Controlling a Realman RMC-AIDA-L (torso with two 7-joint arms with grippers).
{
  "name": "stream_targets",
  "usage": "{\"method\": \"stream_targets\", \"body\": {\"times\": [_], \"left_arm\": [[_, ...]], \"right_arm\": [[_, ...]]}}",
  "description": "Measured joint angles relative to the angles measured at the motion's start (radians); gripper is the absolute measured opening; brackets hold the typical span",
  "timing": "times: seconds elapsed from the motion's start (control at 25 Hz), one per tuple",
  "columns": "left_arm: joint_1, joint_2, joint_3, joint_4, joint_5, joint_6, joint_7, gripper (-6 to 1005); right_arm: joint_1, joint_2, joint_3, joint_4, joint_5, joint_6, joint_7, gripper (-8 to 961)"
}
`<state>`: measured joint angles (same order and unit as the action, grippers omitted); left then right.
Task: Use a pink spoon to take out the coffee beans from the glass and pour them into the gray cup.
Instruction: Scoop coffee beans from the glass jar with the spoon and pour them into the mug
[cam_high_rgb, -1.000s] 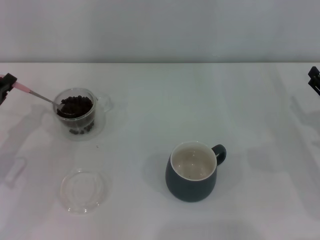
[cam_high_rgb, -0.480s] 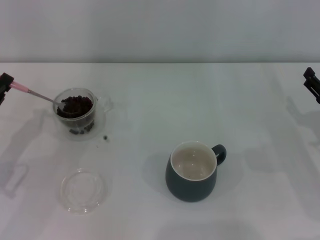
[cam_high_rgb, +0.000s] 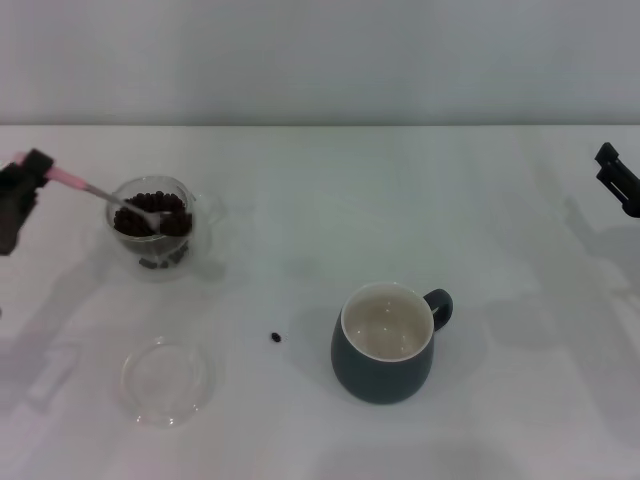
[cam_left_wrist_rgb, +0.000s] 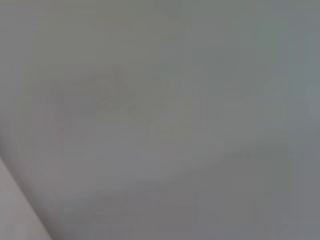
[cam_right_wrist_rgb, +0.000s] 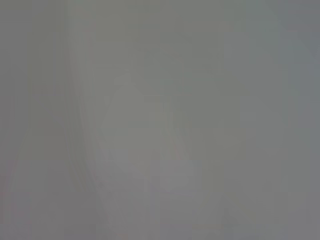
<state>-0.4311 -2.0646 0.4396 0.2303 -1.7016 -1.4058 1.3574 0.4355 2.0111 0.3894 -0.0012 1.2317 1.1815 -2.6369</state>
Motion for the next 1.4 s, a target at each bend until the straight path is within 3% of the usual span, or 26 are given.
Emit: {"method": "stream_targets", "body": {"times": [0.2,0.56,0.8,0.96,1.2,1.4], "left_arm": [[-0.022,-0.003,0.033,-0.025,0.013,-0.047,0.0,132],[-0.145,-0.012,0.226,-0.056,0.019,-0.042,-0.013,133],[-0.221,-0.01,0.332,-0.044,0.019,0.016,-0.005,134],[-0.252,-0.006,0.368,-0.032,0.02,0.035,0.005,135],[-0.296,-0.008,0.523,0.026,0.022,0.103,0.005,134],[-0.32,-0.011,0.589,0.059,0.018,0.145,0.051,132]], "right_arm": [[0.0,0.0,-0.013,0.001,-0.001,0.002,0.0,877],[-0.001,0.0,-0.014,0.011,-0.002,0.003,0.0,877],[-0.002,0.0,-0.014,0.012,-0.001,0.004,0.0,877],[-0.004,0.0,-0.014,0.012,-0.001,0.004,0.0,877],[-0.008,0.0,-0.012,0.012,0.0,0.004,0.0,877],[-0.013,0.0,-0.009,0.016,0.002,0.004,0.0,877]]}}
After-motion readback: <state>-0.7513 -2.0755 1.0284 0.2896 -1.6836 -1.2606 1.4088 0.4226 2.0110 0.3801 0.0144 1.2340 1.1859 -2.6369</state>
